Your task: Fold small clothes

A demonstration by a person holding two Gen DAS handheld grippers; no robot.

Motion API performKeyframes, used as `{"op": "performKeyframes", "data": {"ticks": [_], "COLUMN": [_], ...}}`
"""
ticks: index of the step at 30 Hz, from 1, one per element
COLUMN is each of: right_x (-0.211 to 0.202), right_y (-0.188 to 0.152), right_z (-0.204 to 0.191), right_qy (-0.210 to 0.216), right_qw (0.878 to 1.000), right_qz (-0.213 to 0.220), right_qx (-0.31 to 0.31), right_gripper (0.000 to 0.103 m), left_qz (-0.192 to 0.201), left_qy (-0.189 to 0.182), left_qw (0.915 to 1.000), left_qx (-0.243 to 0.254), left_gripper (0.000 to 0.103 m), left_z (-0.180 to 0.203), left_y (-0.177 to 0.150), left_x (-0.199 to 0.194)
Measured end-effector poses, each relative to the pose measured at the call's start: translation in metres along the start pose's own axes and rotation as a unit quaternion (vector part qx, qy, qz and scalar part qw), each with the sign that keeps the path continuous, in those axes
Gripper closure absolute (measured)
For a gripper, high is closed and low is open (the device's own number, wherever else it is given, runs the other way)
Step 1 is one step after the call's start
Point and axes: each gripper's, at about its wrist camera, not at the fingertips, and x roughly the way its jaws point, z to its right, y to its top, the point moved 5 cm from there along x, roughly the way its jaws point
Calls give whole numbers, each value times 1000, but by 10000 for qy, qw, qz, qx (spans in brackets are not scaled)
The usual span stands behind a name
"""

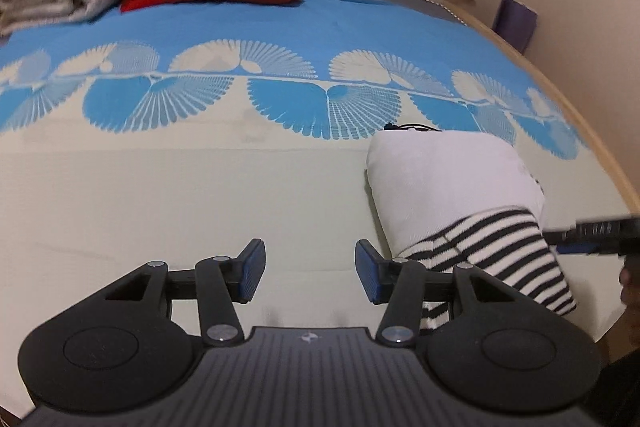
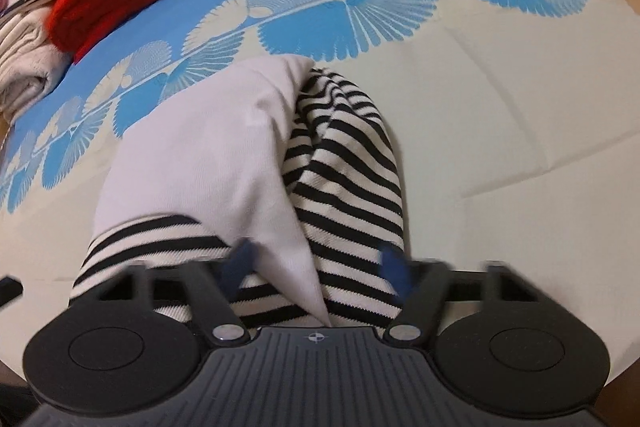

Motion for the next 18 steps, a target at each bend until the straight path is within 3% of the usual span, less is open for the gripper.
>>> {"op": "performKeyframes", "data": {"ticks": [2,6,9,12,14,16,17,18], "right_x": [-5,-32,-56,-47,-39,-37,-37,-37], "right_y": [-3,-1,7,4,2,2,2,2], "right_z": [-4,-8,13,51,61,55,49,43], "right_qy": [-23,72,12,-460,-367,-109,14,144], "right_qw": [9998,9966,9908,9911,9924,9947,9956,9960], "right_qz": [106,763,1341,979,732,691,690,675], "right_qx": [-153,-311,176,777,918,755,640,559], "right_gripper": [103,103,103,103,103,99,87,60], "left_qz": [-60,-185,-271,-312,-351,-401,-422,-433], "left_qy": [-36,-136,-163,-152,-116,-103,-102,-97], "left_qw": [9999,9993,9990,9992,9991,9989,9987,9987], "left_qx": [-142,-312,-300,-221,-198,-229,-249,-262], "left_gripper": [48,48,48,48,48,48,48,48], "left_z": [-2,2,7,12,15,17,18,19], "left_y": [-2,-3,-6,-8,-10,-12,-12,-12], "left_x": [-1,3,7,12,16,20,21,22]}}
